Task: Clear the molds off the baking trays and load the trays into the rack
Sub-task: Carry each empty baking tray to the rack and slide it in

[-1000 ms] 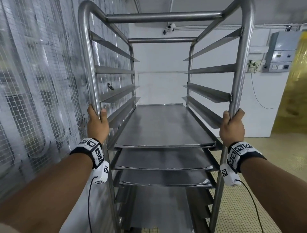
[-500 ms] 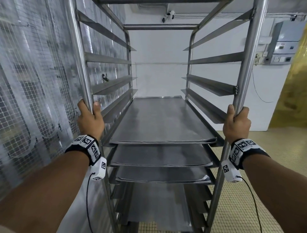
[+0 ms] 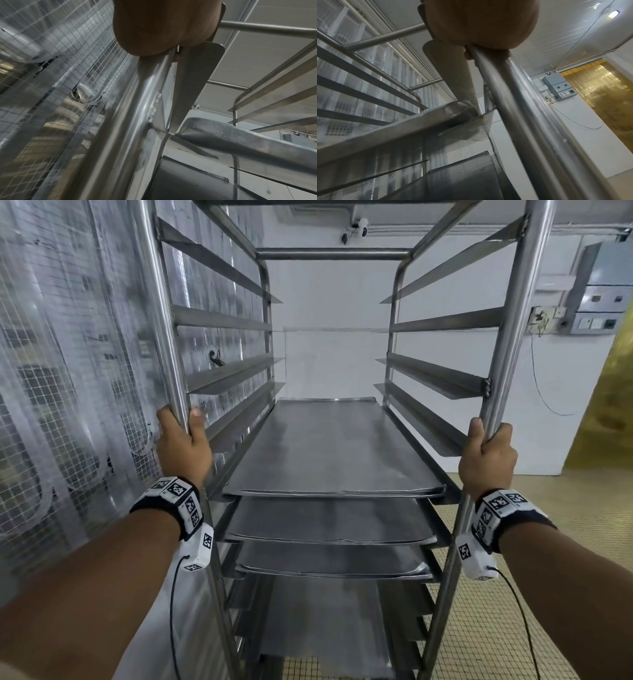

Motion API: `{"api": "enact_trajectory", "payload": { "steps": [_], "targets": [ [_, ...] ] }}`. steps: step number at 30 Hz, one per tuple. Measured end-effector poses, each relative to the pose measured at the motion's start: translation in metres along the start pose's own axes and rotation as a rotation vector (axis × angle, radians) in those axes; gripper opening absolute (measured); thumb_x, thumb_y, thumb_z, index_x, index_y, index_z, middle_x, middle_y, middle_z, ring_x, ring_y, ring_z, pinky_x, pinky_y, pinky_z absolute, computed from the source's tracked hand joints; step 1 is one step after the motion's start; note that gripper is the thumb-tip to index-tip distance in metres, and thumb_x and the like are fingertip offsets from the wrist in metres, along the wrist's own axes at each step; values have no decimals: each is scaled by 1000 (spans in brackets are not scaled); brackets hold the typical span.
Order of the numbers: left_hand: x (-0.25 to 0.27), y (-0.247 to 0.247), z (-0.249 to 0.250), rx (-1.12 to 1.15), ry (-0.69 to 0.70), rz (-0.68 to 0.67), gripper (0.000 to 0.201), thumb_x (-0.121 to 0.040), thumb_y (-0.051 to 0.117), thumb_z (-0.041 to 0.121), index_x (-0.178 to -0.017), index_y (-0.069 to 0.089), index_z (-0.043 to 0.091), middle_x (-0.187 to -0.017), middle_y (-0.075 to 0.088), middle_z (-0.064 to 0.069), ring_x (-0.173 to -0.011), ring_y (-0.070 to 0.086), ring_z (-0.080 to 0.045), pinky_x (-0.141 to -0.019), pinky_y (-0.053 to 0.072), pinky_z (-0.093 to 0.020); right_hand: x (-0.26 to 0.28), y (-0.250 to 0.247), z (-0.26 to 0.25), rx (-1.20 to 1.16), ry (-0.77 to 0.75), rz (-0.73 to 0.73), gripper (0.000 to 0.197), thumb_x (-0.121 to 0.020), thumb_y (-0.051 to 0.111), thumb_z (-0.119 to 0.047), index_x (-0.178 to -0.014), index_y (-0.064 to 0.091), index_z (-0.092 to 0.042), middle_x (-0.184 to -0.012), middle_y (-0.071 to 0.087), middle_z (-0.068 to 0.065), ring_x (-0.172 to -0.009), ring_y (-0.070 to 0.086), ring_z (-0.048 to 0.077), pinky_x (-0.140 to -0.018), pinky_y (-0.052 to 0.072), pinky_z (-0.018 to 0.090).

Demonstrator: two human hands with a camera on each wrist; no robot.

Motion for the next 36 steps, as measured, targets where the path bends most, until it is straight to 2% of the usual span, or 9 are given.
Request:
{"api": "enact_trajectory", "payload": {
  "steps": [3, 8, 12, 18, 22, 25, 27, 31, 36],
  "targets": [
    [-3, 7, -1, -4, -3, 16, 49, -106, 41, 45, -131, 41, 4, -85, 61, -6, -61, 52, -24, -49, 31, -28, -6, 6, 5, -4, 3, -1, 51, -101, 36, -59, -98, 38, -7, -68, 51, 11, -65, 54, 37, -61, 43, 41],
    [-10, 25, -8, -23, -18, 0, 49, -106, 40, 45, -133, 39, 4, -86, 60, -7, -62, 52, -25, -50, 31, -28, -17, 21, 12, -11, 19, -22, 51, -102, 37, -56, -100, 39, -5, -69, 52, 12, -66, 53, 37, -62, 41, 40],
    [-13, 38, -11, -13, -12, 3, 48, -106, 39, 45, -131, 38, 4, -87, 60, -10, -65, 53, -28, -59, 38, -35, -27, 34, 18, -5, 9, -25, 48, -103, 36, -54, -100, 38, -6, -65, 48, 7, -64, 51, 35, -61, 38, 38],
    [-28, 68, -24, -9, 3, 12, 53, -104, 38, 51, -130, 39, 4, -85, 58, -8, -70, 58, -33, -61, 40, -37, -45, 63, 27, -15, -6, -22, 47, -103, 36, -54, -98, 37, -7, -64, 49, 9, -61, 52, 36, -59, 40, 39],
    [-40, 88, -34, -25, -10, 21, 53, -105, 40, 47, -132, 40, 2, -87, 61, -17, -75, 62, -41, -62, 38, -39, -55, 88, 31, -11, -21, -4, 42, -104, 37, -53, -99, 35, -11, -68, 53, 14, -64, 54, 37, -61, 44, 42],
    [-53, 109, -44, -2, 0, 21, 54, -105, 40, 48, -133, 41, 2, -94, 64, -22, -81, 62, -44, -64, 40, -39, -65, 110, 36, 7, -13, 16, 45, -103, 37, -54, -97, 36, -10, -70, 54, 15, -66, 55, 38, -62, 46, 45],
    [-63, 123, -50, 26, 17, 17, 55, -104, 38, 54, -131, 41, 6, -98, 66, -21, -80, 63, -41, -64, 44, -39, -70, 121, 37, 12, -2, 23, 46, -102, 37, -55, -97, 36, -10, -70, 53, 14, -68, 55, 38, -63, 47, 45],
    [-80, 155, -62, 43, -24, -9, 47, -106, 41, 43, -132, 42, 3, -91, 59, -6, -71, 51, -23, -62, 36, -34, -81, 145, 40, 31, 6, 39, 46, -102, 36, -57, -97, 36, -11, -68, 51, 11, -67, 56, 38, -62, 46, 44],
    [-97, 187, -76, 82, -6, -26, 43, -106, 41, 43, -126, 43, 6, -86, 57, -5, -66, 50, -24, -59, 35, -33, -90, 162, 46, 59, 16, 70, 45, -103, 36, -54, -100, 38, -9, -68, 50, 9, -67, 56, 37, -61, 44, 42]
  ]
}}
Point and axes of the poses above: each hand's wrist, its own x-axis away from the middle knuckle, its own y-axis out of the palm, z = x × y, the point moved 9 cm from there along -x, towards the middle knuckle
